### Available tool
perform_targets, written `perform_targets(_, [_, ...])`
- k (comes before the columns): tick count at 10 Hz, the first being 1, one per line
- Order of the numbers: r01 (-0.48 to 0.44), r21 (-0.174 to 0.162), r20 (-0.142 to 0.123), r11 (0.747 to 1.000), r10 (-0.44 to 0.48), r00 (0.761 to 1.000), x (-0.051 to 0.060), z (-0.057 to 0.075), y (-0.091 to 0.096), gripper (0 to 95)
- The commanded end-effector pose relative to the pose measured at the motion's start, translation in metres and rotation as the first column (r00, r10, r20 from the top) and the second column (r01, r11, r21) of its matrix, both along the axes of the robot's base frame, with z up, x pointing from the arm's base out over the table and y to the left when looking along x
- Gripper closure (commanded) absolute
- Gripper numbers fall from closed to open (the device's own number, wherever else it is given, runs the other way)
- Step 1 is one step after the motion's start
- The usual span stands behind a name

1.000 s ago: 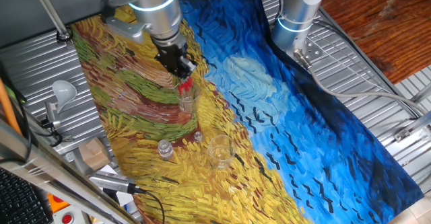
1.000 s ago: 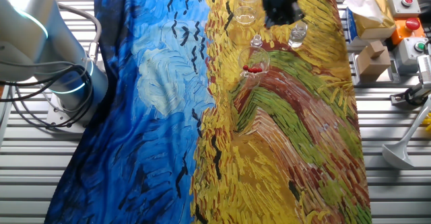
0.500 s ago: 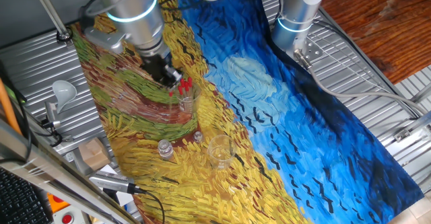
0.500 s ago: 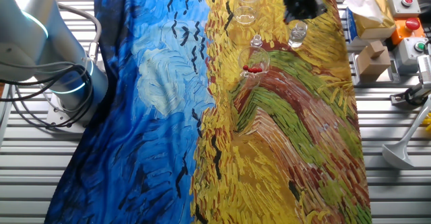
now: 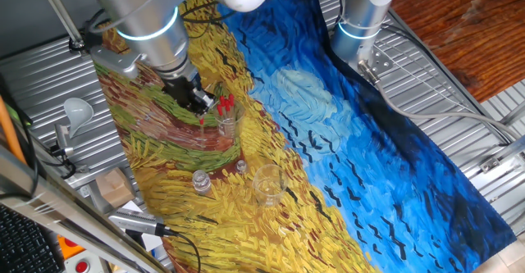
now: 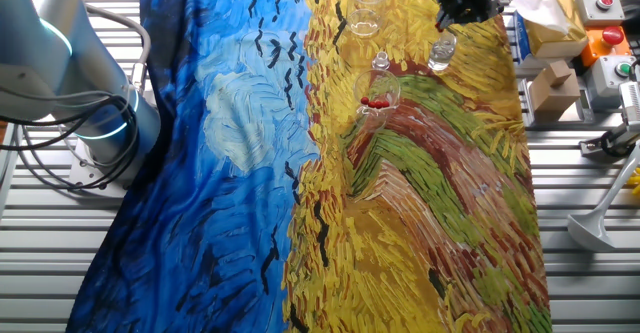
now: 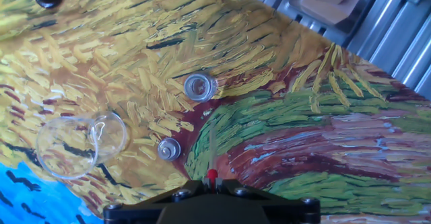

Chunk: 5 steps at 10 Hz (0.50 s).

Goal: Transfer liquid using a dropper

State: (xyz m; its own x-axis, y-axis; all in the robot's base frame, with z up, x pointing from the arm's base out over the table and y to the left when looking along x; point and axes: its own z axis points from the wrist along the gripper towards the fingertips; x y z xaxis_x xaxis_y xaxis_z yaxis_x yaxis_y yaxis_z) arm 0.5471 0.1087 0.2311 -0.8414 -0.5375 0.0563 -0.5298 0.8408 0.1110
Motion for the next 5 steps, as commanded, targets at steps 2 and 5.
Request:
perform_targets(2, [-0.015,-0.012,-0.005,1.000,0.015,1.000,0.0019,-0.0004,0.0002,95.0])
perform_targets(5, [-0.008,-0.012,-0.002,1.000,0.008,1.000,0.0019,-0.0004,0.0002,95.0])
